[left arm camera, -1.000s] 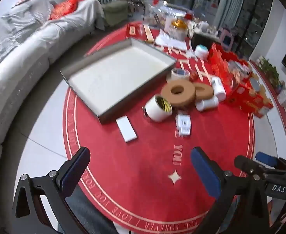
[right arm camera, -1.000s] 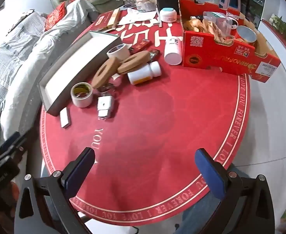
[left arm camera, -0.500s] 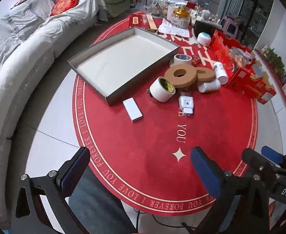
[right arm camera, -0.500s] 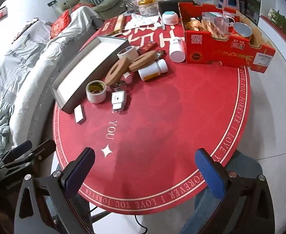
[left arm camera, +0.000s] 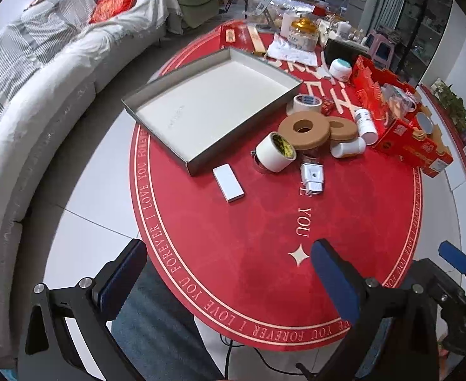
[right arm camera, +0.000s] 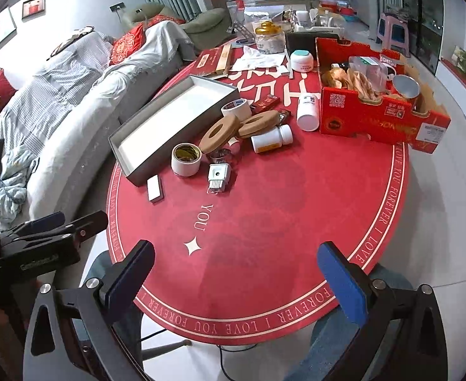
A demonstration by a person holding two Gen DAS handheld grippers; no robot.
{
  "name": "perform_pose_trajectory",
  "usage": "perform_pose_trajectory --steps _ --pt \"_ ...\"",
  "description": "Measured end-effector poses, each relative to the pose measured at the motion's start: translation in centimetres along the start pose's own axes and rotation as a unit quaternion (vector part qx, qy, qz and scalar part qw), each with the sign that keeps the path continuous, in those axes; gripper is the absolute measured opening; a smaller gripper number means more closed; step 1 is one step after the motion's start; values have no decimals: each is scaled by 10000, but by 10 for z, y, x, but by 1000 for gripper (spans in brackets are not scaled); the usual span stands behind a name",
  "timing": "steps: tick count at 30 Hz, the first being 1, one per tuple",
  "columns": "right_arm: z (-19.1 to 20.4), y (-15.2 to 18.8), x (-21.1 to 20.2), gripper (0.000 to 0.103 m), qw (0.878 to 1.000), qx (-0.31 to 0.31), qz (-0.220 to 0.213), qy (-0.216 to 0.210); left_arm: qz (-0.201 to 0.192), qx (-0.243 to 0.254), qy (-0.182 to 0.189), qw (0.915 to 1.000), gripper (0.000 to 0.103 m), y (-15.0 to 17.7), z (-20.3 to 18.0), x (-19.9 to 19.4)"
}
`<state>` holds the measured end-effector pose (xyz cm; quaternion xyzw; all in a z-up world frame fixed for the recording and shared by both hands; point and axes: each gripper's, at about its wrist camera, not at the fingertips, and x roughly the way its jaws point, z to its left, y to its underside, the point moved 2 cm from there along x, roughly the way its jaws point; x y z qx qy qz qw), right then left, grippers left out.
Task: Organize rigid objects
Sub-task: 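Move both grippers toward the white plug and white card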
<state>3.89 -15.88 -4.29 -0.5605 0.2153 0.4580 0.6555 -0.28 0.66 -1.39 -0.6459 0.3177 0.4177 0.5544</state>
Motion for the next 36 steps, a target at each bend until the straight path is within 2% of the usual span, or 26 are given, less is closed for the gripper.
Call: perform_pose_trajectory --steps 7,11,16,20,25,36 --pt "-19 -4 44 103 9949 546 841 51 508 -187 38 9985 103 -12 12 59" --pt "-24 -5 71 103 9923 460 1121 262 722 -200 -20 9972 103 -18 7 90" --pt "-33 -15 98 103 9890 585 1320 332 913 -264 5 9955 103 -29 -2 124" --pt "-42 -21 109 103 9875 676 1378 357 888 -391 66 9953 103 -35 -1 130" --pt "-47 -26 112 103 9878 712 1344 340 868 -397 -61 9954 103 -33 0 126" --pt "-34 -39 124 103 9878 564 1405 352 912 -447 -158 9947 103 -38 6 124"
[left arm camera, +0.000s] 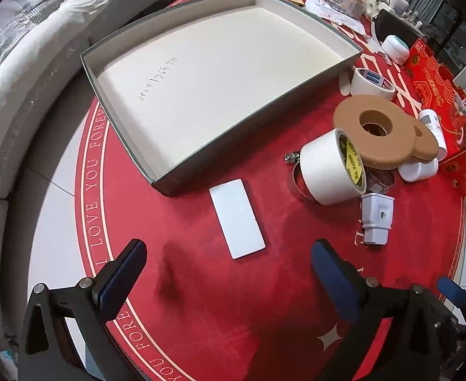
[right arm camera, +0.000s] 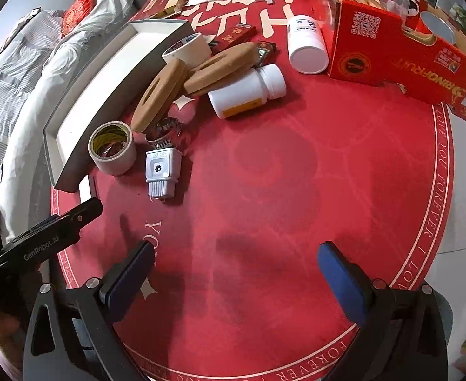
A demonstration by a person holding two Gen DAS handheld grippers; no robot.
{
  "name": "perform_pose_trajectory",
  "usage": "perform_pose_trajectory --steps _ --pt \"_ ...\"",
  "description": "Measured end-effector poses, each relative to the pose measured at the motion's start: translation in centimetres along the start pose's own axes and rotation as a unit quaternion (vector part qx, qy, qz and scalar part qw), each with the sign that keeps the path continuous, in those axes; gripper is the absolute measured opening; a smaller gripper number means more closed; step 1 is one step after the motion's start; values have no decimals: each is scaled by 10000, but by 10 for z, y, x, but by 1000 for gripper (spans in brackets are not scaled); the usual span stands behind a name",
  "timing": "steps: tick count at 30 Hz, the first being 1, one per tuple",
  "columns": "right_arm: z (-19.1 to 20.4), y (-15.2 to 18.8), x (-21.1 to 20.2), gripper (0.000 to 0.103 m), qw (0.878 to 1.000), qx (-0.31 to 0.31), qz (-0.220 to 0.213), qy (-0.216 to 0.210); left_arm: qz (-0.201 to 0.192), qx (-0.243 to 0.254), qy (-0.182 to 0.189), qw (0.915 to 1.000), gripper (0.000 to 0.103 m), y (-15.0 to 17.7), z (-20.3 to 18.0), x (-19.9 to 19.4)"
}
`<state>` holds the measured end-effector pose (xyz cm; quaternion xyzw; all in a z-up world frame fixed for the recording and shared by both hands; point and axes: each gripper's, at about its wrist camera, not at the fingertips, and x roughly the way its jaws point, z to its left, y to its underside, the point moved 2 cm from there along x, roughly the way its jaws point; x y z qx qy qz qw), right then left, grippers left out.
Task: Organize rigid objects
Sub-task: 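Move both grippers toward the white plug and white card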
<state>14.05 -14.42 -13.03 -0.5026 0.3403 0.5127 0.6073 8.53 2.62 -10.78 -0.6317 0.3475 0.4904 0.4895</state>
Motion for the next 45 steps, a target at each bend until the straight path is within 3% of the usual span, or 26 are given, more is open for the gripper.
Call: perform_pose_trajectory --steps 24,33,40,45 --pt "0 -3 3 103 10000 18 59 36 50 -71 -104 9999 103 -5 0 6" --pt "-4 -4 4 103 9999 61 74 63 192 -296 -28 9994 103 -15 6 18" --pt "-7 -5 7 103 9999 129 108 13 431 -420 -17 9982 103 -18 -10 33" --pt "-7 -6 7 103 9999 126 94 25 276 -392 -295 9984 103 -21 -6 38"
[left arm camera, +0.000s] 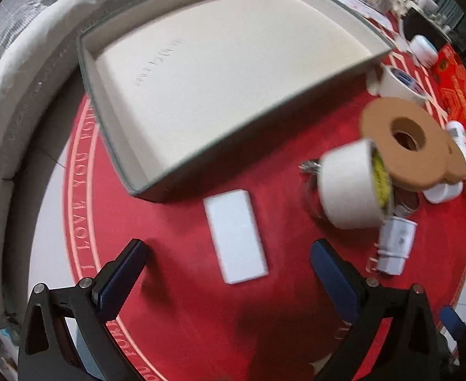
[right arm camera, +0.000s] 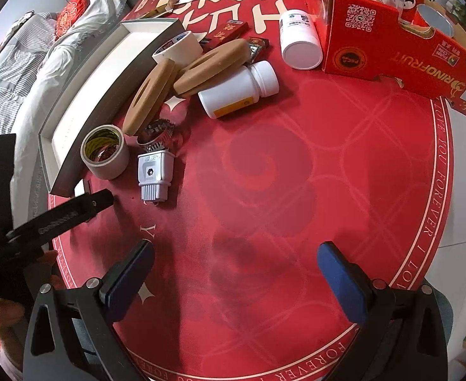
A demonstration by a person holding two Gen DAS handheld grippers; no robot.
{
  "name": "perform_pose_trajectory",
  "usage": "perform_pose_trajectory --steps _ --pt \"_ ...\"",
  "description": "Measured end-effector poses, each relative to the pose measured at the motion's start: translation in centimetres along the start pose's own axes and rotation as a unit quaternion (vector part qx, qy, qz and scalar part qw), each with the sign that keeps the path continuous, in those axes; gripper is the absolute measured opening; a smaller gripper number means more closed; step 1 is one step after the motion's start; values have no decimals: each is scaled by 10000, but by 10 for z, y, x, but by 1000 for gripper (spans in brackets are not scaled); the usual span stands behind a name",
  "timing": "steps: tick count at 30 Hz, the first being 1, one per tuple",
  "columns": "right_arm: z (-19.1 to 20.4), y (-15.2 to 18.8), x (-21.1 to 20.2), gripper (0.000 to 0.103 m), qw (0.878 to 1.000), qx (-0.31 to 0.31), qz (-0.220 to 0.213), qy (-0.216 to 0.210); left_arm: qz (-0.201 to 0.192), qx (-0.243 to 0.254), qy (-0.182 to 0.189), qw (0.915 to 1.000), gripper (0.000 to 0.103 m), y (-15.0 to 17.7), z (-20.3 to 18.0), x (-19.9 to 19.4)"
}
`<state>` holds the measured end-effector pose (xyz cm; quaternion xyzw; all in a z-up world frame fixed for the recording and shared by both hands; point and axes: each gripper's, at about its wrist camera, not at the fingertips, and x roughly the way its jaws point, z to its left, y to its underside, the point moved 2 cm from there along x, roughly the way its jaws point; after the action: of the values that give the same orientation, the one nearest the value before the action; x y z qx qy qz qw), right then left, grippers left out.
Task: Organize rigid objects
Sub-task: 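Move both grippers toward the white plug and white card, then close the right gripper on the white plug while the left gripper closes on the white card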
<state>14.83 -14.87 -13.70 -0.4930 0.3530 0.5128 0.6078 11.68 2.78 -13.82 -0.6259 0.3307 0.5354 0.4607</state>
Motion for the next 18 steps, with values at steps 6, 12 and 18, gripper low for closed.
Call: perform_pose_trajectory --steps 6,12,18 --pt "9 -10 5 103 10000 7 -23 -17 -123 -175 -10 9998 103 -9 30 3" --pt "45 -32 30 103 9995 -322 44 34 -181 -28 7 9998 103 -4 21 3" --pt "69 -48 50 103 9960 -698 114 547 -292 -12 11 9996 103 3 14 2"
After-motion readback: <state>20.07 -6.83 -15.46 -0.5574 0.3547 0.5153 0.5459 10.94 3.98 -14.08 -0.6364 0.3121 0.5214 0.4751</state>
